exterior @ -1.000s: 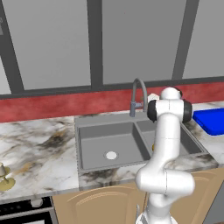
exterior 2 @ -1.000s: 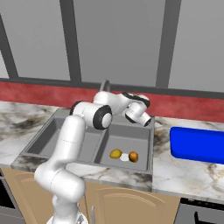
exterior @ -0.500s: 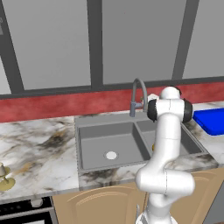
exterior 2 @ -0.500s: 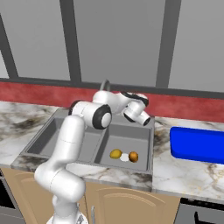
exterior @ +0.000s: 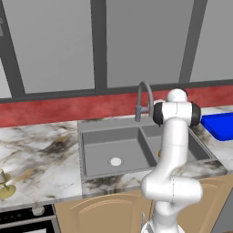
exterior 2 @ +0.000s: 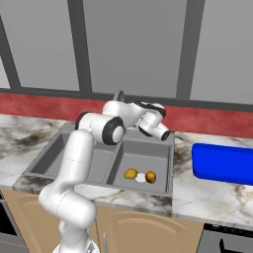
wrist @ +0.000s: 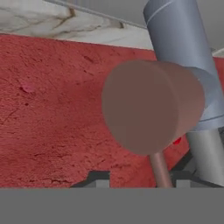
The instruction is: Pick up all produce items and place them in the sink. Turn on the sink faucet to wash them. Then turn the sink off and put them in the tray.
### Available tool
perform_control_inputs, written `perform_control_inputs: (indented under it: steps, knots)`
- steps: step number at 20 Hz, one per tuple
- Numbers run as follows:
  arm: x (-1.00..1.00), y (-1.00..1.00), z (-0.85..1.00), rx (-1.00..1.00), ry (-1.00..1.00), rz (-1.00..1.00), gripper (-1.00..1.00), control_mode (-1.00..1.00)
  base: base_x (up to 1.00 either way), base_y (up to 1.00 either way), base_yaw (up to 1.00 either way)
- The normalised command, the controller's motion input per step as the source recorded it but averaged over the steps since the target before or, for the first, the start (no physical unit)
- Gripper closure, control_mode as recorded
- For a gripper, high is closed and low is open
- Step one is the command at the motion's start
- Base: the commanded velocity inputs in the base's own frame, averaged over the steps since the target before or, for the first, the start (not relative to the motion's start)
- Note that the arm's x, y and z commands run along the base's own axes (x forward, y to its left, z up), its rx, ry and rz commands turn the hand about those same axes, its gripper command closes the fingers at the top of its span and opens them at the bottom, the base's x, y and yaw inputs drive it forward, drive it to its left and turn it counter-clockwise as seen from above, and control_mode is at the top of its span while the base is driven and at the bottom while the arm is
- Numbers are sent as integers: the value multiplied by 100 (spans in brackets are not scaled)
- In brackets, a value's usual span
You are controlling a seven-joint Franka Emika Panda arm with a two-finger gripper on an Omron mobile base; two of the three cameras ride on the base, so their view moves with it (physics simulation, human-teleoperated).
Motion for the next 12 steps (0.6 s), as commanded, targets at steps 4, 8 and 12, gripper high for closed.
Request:
perform_control_inputs:
  steps: [4,8,12]
  knots:
    - [9,-83,-11,6,15,-11,100,-100,0,0,0]
    - [9,-93,-17,7,13,-11,100,-100,0,0,0]
    - [2,-96,-22,6,10,-9,100,-100,0,0,0]
